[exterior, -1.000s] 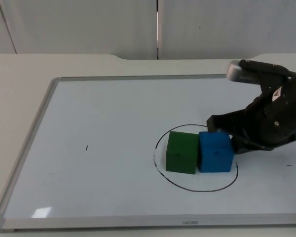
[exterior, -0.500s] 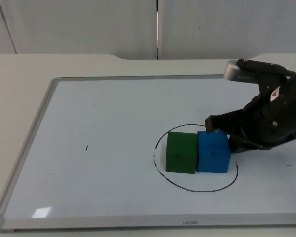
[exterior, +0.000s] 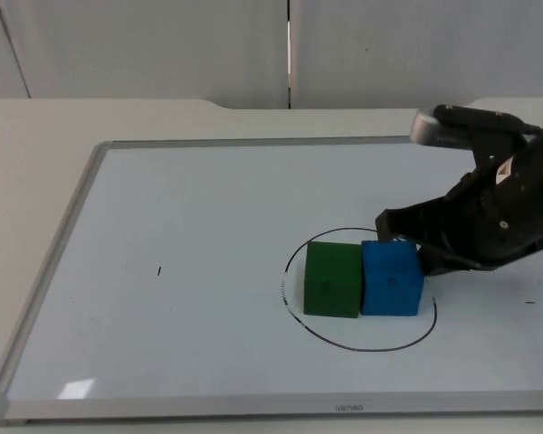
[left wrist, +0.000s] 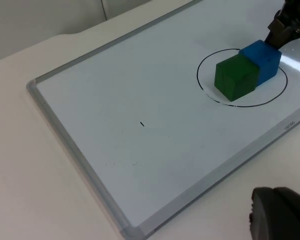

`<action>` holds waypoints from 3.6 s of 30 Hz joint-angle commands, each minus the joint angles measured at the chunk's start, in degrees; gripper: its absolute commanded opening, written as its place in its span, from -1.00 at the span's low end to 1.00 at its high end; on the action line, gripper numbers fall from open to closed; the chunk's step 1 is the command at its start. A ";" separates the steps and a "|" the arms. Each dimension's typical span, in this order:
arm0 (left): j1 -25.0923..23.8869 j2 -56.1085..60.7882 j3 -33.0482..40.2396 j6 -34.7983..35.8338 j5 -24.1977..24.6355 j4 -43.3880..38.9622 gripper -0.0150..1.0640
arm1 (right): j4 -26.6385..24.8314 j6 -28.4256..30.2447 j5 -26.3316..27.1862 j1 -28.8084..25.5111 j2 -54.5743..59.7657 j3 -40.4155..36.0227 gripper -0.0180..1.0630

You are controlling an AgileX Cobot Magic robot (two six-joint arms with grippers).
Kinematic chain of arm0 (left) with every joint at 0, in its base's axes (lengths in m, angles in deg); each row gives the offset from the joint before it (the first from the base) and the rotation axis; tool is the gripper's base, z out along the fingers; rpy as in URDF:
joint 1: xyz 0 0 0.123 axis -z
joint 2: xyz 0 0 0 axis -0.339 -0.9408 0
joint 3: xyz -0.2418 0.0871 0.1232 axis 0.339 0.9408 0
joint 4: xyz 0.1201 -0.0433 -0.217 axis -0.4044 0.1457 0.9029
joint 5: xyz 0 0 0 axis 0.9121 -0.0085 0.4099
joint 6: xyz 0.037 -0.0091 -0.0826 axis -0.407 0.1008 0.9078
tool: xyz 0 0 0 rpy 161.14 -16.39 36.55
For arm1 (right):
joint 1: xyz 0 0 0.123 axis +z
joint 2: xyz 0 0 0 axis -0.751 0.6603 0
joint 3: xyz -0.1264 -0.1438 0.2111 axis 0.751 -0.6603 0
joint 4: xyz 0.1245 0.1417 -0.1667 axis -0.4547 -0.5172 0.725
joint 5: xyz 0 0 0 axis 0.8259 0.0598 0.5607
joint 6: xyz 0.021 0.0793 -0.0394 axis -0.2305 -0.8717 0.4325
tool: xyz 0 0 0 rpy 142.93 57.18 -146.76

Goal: Push the two cubes into the marked area.

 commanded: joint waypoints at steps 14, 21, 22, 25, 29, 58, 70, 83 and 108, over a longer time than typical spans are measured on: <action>-0.16 0.22 0.22 0.22 -0.14 0.09 -0.98 | 11.95 -0.06 -7.78 -5.88 -14.86 0.10 -0.96; -0.16 0.22 0.22 0.22 -0.14 0.09 -0.98 | 15.90 -0.06 -7.13 -6.58 -25.55 0.10 -0.96; -0.16 0.22 0.22 0.22 -0.14 0.09 -0.98 | 16.03 -0.06 -6.83 -6.58 -27.08 0.10 -0.96; -0.16 0.22 0.22 0.22 -0.14 0.09 -0.98 | 16.03 -0.06 -6.66 -6.58 -30.72 0.10 -0.96; -0.16 0.22 0.22 0.22 -0.14 0.09 -0.98 | 16.03 -0.06 -7.56 -6.58 -33.64 0.10 -0.96; -0.16 0.22 0.22 0.22 -0.14 0.09 -0.98 | 16.82 0.05 -17.43 -6.58 -36.01 0.10 -0.96; -0.16 0.22 0.22 0.22 -0.14 0.09 -0.98 | 20.89 0.05 -18.48 -6.58 -52.73 0.10 -0.96; -0.16 0.22 0.22 0.22 -0.14 0.09 -0.98 | 21.00 2.30 -25.88 -6.58 -59.65 0.10 -0.96; -0.16 0.22 0.22 0.22 -0.14 0.09 -0.98 | 19.93 6.33 -30.46 -6.58 -69.79 -4.58 -0.96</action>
